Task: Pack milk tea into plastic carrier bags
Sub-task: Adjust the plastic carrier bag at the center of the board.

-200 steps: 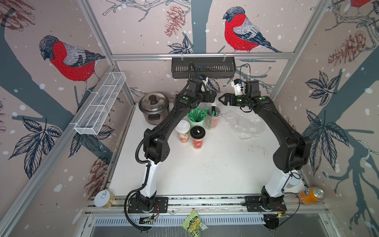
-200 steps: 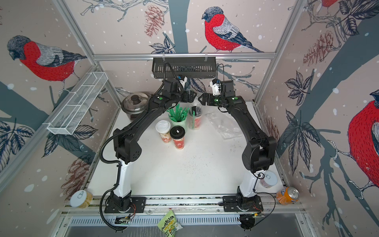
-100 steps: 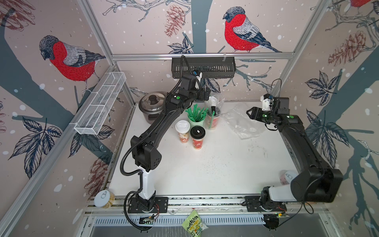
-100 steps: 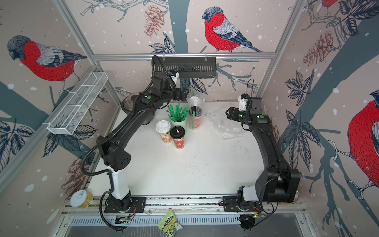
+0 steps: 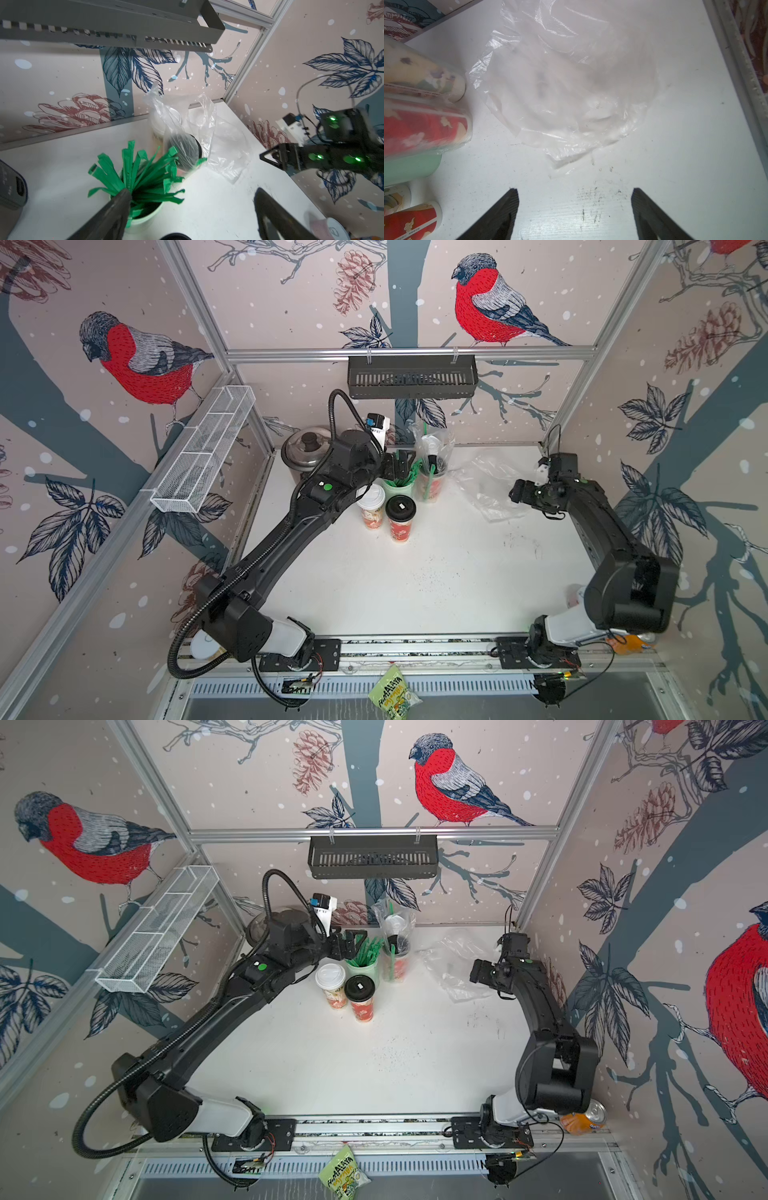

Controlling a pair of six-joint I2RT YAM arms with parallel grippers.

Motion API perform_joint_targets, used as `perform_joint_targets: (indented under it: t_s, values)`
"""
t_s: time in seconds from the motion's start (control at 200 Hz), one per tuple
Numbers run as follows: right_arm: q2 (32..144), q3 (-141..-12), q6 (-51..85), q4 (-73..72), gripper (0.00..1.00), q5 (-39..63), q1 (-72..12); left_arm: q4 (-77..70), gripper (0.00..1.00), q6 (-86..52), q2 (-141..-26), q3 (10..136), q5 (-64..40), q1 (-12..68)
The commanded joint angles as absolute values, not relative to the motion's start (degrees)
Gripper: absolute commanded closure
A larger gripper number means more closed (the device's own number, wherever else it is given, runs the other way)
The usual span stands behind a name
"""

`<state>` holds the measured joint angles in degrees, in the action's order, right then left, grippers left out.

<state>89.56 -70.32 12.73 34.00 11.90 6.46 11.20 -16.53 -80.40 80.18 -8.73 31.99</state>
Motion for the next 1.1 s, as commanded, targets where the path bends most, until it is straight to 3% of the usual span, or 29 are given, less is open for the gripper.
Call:
perform_joint_targets:
  t_s: [0.0, 0.425, 0.835, 1.096]
  values:
    - [93.65, -72.01, 11.51, 32.68, 0.14, 15.83, 6.47, 6.25, 0.09, -17.54, -77.97, 77.34, -9.2, 32.98]
    - [103.14, -69.76, 9.34, 23.84, 0.09, 21.08, 4.8, 5.36, 0.09, -17.51, -73.84, 73.68, -8.2, 33.64]
    - [107.62, -72.8, 4.9, 21.97, 0.09, 17.64, 1.33, 5.8, 0.11, -17.53, -73.85, 73.47, -7.93, 34.19]
    - [110.25, -74.13, 4.5, 25.72, 0.15, 17.23, -1.34, 5.98, 0.11, -17.14, -73.57, 73.31, -7.87, 34.45]
